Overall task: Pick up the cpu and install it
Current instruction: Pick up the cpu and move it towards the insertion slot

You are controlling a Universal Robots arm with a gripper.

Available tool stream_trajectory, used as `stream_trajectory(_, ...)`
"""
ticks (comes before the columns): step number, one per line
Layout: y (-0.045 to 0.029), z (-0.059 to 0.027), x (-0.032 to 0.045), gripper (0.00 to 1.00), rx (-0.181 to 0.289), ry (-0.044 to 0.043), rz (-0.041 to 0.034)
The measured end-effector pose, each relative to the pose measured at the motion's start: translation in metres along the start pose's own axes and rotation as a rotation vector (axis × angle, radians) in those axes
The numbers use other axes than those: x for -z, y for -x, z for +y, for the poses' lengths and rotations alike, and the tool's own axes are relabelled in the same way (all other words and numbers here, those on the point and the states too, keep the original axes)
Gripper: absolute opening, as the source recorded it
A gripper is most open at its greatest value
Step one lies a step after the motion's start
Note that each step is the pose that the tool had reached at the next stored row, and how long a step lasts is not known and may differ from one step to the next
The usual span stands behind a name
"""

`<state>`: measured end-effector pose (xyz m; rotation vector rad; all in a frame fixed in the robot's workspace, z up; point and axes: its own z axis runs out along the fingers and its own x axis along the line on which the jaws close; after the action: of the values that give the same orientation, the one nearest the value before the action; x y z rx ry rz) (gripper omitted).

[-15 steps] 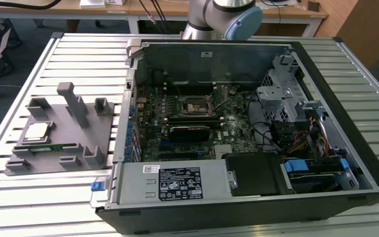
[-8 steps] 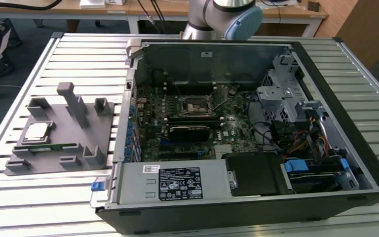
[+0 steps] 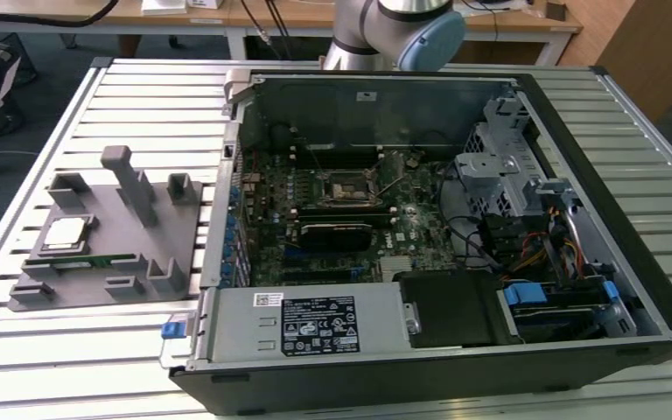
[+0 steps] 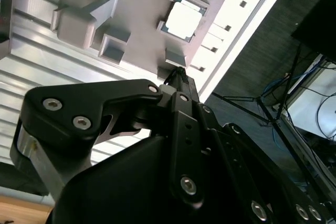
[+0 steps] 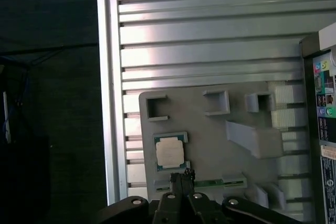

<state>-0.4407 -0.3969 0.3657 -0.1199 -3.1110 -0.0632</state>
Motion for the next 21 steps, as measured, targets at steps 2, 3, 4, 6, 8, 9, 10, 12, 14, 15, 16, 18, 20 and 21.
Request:
stream_trajectory(2, 0.0002, -0.0002, -0.0029, 0.11, 0.0, -0.0027, 0.0015)
stream_trajectory(3, 0.0003, -0.0002, -0.0038, 0.11, 0.0, -0.0054, 0.0013)
stream_trajectory(4, 0.0003, -0.0003, -0.0049, 0.11, 0.0, -0.0075, 0.001)
stream_trajectory(6, 0.0003, -0.0004, -0.0073, 0.11, 0.0, -0.0106, 0.0007)
stream_trajectory(8, 0.0004, -0.0005, -0.0092, 0.11, 0.0, -0.0106, -0.0003)
stream_trajectory(9, 0.0004, -0.0005, -0.0101, 0.11, 0.0, -0.0105, -0.0007)
stream_trajectory(10, 0.0004, -0.0005, -0.0106, 0.11, 0.0, -0.0105, -0.0006)
stream_trajectory(12, 0.0004, -0.0005, -0.0114, 0.11, 0.0, -0.0089, -0.0005)
stream_trajectory(14, 0.0004, -0.0006, -0.0124, 0.11, 0.0, -0.0077, -0.0006)
stream_trajectory(15, 0.0005, -0.0006, -0.013, 0.11, 0.0, -0.0072, -0.0005)
stream_trajectory(16, 0.0005, -0.0006, -0.0133, 0.11, 0.0, -0.0072, -0.0004)
stream_trajectory(18, 0.0005, -0.0006, -0.014, 0.11, 0.0, -0.007, -0.0002)
stream_trajectory(20, 0.0005, -0.0007, -0.0146, 0.11, 0.0, -0.0066, -0.0003)
stream_trajectory(21, 0.0005, -0.0007, -0.0149, 0.11, 0.0, -0.0065, -0.0003)
